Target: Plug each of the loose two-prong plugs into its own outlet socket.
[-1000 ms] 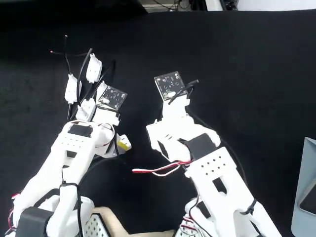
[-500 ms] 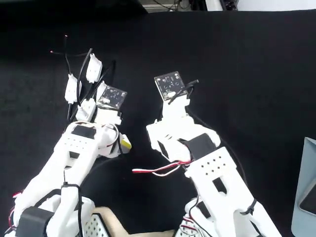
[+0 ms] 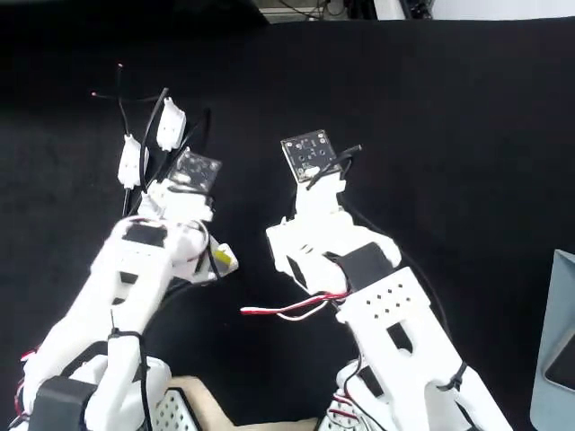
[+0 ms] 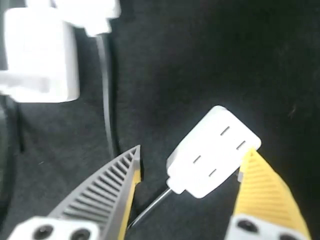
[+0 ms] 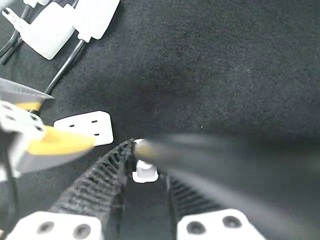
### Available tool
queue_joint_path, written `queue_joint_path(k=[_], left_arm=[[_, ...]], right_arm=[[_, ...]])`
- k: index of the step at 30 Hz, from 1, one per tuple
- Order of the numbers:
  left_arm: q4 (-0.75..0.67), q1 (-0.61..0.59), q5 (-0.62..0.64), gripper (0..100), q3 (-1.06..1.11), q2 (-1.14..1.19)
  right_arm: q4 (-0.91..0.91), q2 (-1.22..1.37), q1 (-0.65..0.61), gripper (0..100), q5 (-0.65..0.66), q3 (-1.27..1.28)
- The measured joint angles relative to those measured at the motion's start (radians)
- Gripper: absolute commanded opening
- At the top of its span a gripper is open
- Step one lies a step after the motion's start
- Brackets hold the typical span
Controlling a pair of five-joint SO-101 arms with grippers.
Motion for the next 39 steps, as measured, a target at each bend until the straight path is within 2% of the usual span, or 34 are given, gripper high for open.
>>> queue_joint_path(k=[5, 10, 16, 22, 29, 39], left_arm=[[0.195, -0.078, 0.000, 31, -0.157, -0.032], [0.279, -0.180, 0.000, 31, -0.187, -0.196], [0.293, -0.261, 0.005, 31, -0.055, -0.460], [0.259, -0.302, 0.098, 31, 0.094, -0.626], [0.236, -0.302, 0.110, 31, 0.170, -0.697], [0.236, -0.302, 0.110, 31, 0.170, -0.698]], right_arm=[[-0.005, 0.000, 0.000, 1.2, -0.044, 0.000], [-0.127, 0.000, -0.083, 1.1, -0.103, 0.097], [-0.316, 0.000, -0.173, 1.1, -0.109, 0.187], [-0.410, 0.069, -0.247, 1.1, -0.110, 0.189], [-0.505, 0.299, -0.252, 1.1, -0.110, 0.178], [-0.559, 0.385, -0.236, 1.1, -0.110, 0.130]])
